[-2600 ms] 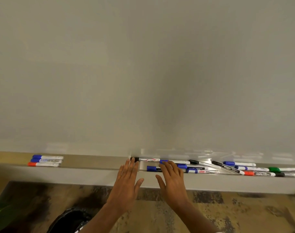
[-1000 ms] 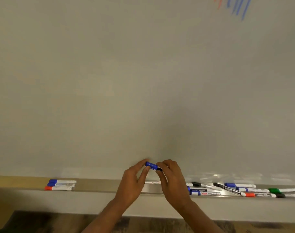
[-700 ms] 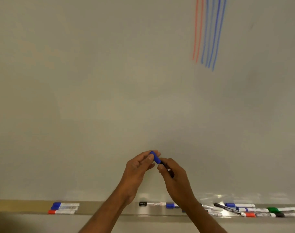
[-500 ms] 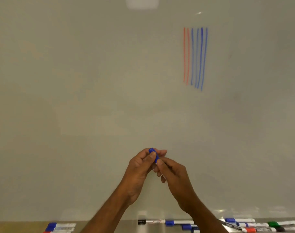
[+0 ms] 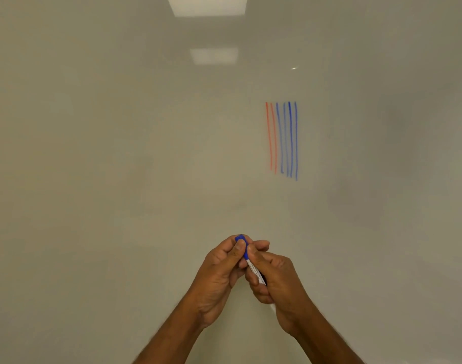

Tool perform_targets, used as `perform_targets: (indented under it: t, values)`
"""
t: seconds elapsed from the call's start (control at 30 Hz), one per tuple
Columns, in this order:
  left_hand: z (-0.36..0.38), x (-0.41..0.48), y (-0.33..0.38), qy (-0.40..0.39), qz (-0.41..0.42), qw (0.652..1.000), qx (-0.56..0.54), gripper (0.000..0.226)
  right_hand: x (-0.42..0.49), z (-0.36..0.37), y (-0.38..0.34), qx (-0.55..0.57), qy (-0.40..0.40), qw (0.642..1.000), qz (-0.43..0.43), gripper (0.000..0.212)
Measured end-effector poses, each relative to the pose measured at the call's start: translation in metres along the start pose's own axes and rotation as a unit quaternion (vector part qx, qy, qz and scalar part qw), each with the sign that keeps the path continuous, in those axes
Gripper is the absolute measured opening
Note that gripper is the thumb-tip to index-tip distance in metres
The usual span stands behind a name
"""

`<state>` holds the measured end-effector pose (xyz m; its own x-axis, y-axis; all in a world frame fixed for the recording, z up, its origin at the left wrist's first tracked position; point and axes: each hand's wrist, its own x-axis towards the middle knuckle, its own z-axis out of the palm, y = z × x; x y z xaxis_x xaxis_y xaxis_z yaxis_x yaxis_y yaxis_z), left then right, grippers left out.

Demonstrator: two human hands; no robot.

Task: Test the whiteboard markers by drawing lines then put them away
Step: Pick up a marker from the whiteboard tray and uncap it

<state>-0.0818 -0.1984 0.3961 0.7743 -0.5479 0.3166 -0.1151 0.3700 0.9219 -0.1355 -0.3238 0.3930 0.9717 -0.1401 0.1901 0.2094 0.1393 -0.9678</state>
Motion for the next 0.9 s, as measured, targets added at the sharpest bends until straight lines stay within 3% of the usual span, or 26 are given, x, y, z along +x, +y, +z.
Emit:
perform_targets:
  t: [0.37,0.5,0.6,0.73,0.9]
  values:
    - [0.007,0.022,0.025,0.090,0.056,0.993,-0.047,0.034,0.002,-0.004,-0.013,-0.051,0.082,0.995,0.016,0.051]
    - [0.002,0.037,0.041,0.161,0.117,0.979,0.044,0.031,0.008,-0.017,-0.019,-0.033,0.123,0.992,0.002,0.051]
    - [0.003,0.047,0.047,0.199,0.213,0.941,0.171,0.019,0.017,-0.028,-0.041,-0.033,0.102,0.991,-0.075,0.024]
    - [0.001,0.067,0.057,0.205,0.290,0.892,0.278,0.027,0.029,-0.039,-0.071,-0.012,0.131,0.971,-0.199,0.028]
    - [-0.003,0.098,0.062,0.200,0.331,0.839,0.383,0.051,0.045,-0.053,-0.105,0.211,0.050,0.955,-0.200,0.031]
